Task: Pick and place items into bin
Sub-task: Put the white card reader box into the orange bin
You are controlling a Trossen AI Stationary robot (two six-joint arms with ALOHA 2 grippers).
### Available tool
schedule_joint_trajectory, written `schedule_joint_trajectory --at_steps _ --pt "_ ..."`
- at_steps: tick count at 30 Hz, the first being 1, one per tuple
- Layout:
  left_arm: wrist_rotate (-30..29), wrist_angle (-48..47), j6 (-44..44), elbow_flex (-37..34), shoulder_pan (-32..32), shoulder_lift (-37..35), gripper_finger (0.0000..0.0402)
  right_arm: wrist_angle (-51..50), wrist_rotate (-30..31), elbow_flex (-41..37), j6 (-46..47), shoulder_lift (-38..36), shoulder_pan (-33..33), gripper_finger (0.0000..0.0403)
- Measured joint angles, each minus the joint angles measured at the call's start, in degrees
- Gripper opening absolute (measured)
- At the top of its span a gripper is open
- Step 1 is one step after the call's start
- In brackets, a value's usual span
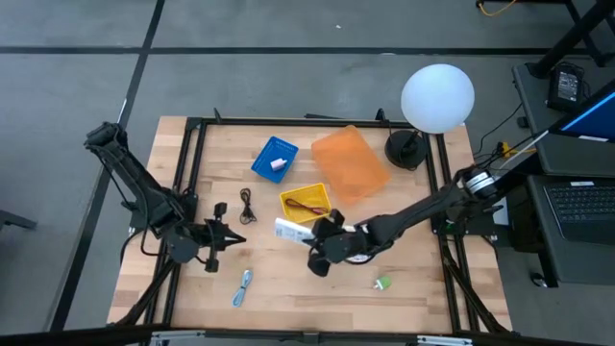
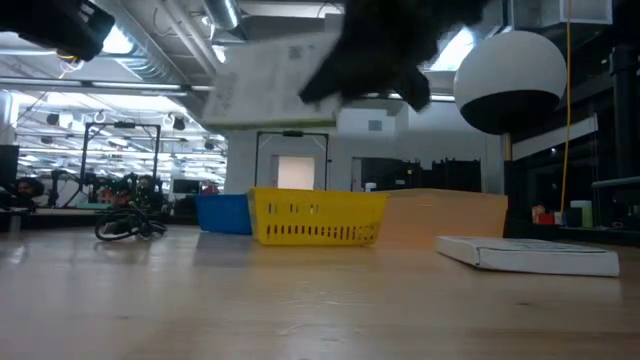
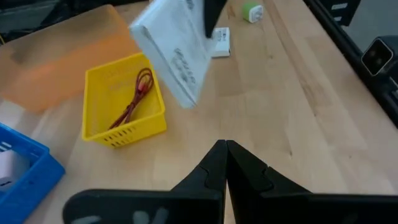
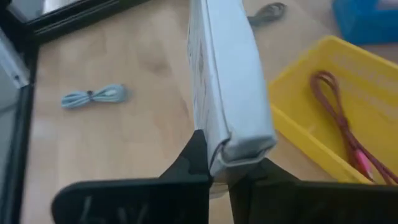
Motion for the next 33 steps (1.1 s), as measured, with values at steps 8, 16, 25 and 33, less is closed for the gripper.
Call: schedule_joint_trajectory --at_steps 8,16,25,33 --pt "-3.16 0.69 0.00 -1.07 0.30 0.00 0.0003 17.74 1.80 -18.89 2.56 -10.14 -1.91 0.0011" --pt "-2.18 9.78 6.19 -3.41 8.41 0.37 0.0003 18.64 1.99 -27.69 0.38 -18.58 -10.81 0.0011" --pt "17.28 34.54 24.35 -12.99 25.75 0.11 0.0003 16.98 -3.94 -31.34 -6.39 -24.72 -21.08 0.0011" --pt "29.00 35.16 26.93 -13.16 35.12 0.27 0.0003 12.37 -6.30 -33.69 -6.34 -27.98 -29.46 0.0011"
